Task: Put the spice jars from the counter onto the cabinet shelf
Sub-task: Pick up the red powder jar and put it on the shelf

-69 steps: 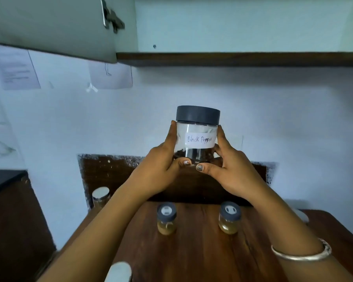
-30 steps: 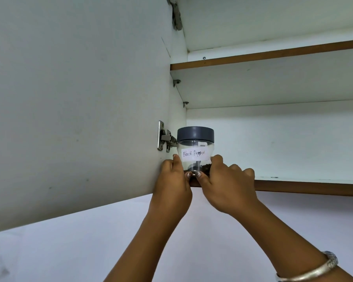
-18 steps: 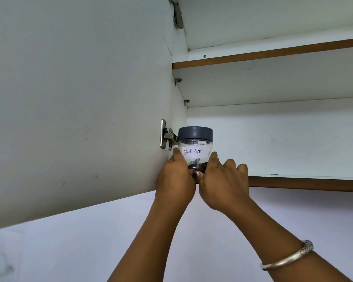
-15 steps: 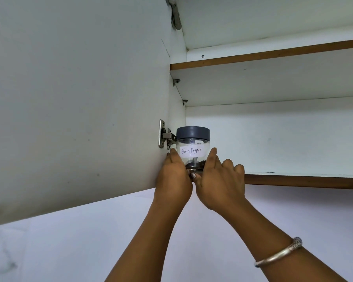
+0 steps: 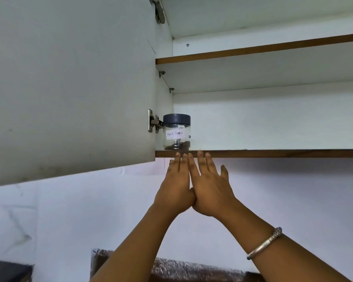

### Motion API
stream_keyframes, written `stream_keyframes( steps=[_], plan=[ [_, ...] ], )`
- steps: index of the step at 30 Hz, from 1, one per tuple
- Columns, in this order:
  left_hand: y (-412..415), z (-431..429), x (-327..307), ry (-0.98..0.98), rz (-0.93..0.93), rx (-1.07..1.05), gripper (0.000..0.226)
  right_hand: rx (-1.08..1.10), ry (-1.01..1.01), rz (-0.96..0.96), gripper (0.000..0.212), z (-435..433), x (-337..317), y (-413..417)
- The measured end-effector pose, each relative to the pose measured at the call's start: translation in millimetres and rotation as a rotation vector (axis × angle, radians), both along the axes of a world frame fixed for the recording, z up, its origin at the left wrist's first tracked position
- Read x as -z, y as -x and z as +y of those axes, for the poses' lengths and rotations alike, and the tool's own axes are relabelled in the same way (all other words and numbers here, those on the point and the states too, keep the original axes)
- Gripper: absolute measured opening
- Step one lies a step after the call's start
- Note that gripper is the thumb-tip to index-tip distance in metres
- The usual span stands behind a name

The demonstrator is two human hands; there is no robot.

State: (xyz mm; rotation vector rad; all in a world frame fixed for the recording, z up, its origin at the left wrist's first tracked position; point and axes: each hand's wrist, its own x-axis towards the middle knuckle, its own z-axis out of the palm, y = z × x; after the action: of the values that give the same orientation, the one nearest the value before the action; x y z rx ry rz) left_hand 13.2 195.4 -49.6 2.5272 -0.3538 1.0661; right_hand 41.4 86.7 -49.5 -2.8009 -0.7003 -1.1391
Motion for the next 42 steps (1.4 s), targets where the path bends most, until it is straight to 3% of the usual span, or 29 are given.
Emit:
stream_keyframes(
  steps=[12,21,27,31,34,38,42],
  plan=[
    [77.5,-105.7,103.1,-0.106,0.24,0.254,0.082,0.161,-0.02,0.331,0.101,-119.9,97.7,116.1],
    [124.6,-249.7,211.5,-0.296,0.466,0.517,0.081,0.366,-0.094,0.609,0.106,-257.9,209.7,189.4],
    [135.6,-347.0,273.9,-0.373,0.544,0.586,0.07,0.37,-0.08,0.736,0.099,-358.4,275.7,200.1],
    [142.8,-401.2,322.5,-0.386,0.738,0.61,0.076,0.305,-0.016,0.848,0.095,-419.3,326.4,210.9],
    [152.0,-418.7,352.3,-0.347,0.936,0.585,0.088,0.219,-0.116,0.995,0.108,-447.2,361.6,223.2],
    [162.8,-418.3,389.1,-0.331,1.11,0.484,0.094,0.08,-0.164,1.251,0.121,-454.9,401.0,233.8],
    [179.2,-403.9,412.7,-0.225,1.201,0.409,0.098,-0.094,-0.192,1.311,0.121,-447.9,421.7,236.3]
  ],
)
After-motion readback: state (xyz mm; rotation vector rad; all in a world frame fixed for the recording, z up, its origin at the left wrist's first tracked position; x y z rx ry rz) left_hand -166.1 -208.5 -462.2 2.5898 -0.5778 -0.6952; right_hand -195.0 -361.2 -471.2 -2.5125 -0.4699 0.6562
